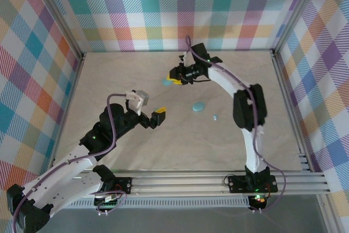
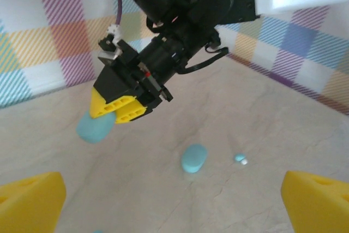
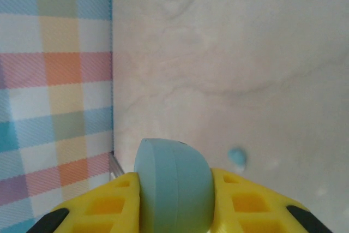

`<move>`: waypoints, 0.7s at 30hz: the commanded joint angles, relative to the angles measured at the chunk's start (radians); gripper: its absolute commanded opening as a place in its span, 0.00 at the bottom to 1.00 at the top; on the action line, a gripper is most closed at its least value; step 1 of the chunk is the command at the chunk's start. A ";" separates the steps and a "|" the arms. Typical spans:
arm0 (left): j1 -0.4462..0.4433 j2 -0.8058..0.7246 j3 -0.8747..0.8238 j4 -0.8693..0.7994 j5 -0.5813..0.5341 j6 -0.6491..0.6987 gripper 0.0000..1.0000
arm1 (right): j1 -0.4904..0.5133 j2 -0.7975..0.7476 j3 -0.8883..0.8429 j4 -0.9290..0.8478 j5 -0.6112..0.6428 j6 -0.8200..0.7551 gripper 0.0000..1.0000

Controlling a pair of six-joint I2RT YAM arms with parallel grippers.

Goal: Insert the wireless bluetooth earbuds into the charging case

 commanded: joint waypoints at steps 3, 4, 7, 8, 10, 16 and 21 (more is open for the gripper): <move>-0.008 -0.036 -0.037 -0.073 -0.337 -0.217 1.00 | -0.003 0.231 0.263 -0.161 0.012 -0.054 0.11; -0.008 -0.038 -0.034 -0.099 -0.379 -0.255 1.00 | -0.003 0.263 0.294 -0.171 0.023 -0.056 0.11; -0.002 -0.034 -0.022 -0.156 -0.378 -0.280 1.00 | -0.010 0.343 0.365 -0.191 0.049 -0.049 0.12; -0.002 -0.028 -0.020 -0.164 -0.355 -0.279 1.00 | -0.012 0.366 0.379 -0.194 0.052 -0.044 0.12; 0.000 -0.020 -0.019 -0.171 -0.316 -0.281 1.00 | -0.017 0.394 0.395 -0.198 0.060 -0.038 0.17; 0.000 0.015 -0.027 -0.163 -0.276 -0.287 1.00 | -0.020 0.384 0.392 -0.235 0.113 -0.097 0.50; 0.000 0.051 -0.025 -0.107 -0.212 -0.304 1.00 | -0.021 0.280 0.344 -0.303 0.320 -0.171 0.70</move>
